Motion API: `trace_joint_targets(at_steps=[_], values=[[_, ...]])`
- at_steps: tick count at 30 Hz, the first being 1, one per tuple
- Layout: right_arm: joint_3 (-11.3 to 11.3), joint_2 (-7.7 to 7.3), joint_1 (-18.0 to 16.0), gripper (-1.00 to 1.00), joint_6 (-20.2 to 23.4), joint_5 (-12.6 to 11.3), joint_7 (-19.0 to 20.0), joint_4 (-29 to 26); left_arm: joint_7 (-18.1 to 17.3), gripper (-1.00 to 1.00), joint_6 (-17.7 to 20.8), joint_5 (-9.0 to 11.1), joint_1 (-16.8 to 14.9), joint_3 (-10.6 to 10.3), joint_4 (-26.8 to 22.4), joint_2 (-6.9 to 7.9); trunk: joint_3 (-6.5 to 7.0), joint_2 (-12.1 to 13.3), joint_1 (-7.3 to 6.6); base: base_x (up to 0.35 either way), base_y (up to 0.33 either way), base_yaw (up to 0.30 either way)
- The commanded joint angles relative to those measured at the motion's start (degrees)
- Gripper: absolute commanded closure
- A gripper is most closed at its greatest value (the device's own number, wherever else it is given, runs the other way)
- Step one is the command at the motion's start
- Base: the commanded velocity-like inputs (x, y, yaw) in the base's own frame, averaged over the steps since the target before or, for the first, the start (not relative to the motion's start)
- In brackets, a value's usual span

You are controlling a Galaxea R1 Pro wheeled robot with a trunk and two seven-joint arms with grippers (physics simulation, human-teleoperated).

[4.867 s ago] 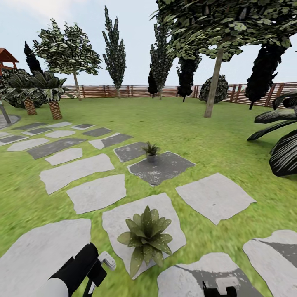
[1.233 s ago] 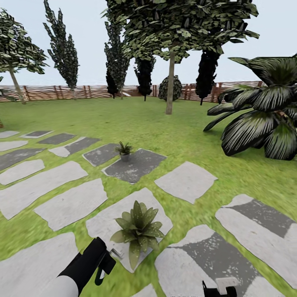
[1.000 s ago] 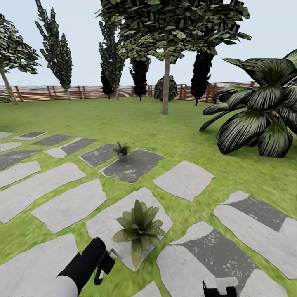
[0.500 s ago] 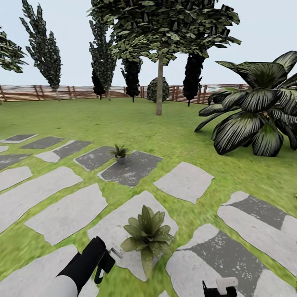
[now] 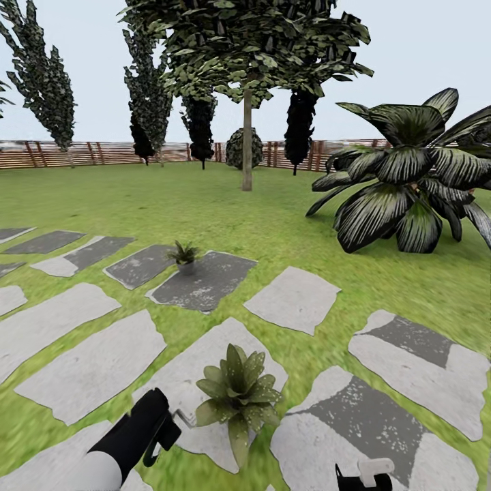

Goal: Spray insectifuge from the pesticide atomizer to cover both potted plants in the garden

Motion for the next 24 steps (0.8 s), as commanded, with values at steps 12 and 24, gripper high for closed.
trace_joint_targets(at_steps=[12,24], values=[[-0.2,0.17,0.0,-1.0,-0.1,0.4,-0.4,0.1,-10.4,1.0,-0.1,-5.5,-2.4,0.2,-0.5,0.87,0.0,0.0,-0.01,-0.007,0.092,-0.067],[-0.2,0.17,0.0,-1.0,-0.1,0.4,-0.4,0.1,-10.6,1.0,0.0,-5.5,-2.4,0.2,-0.5,0.6,0.2,0.0,-0.01,0.0,0.299,-0.231]])
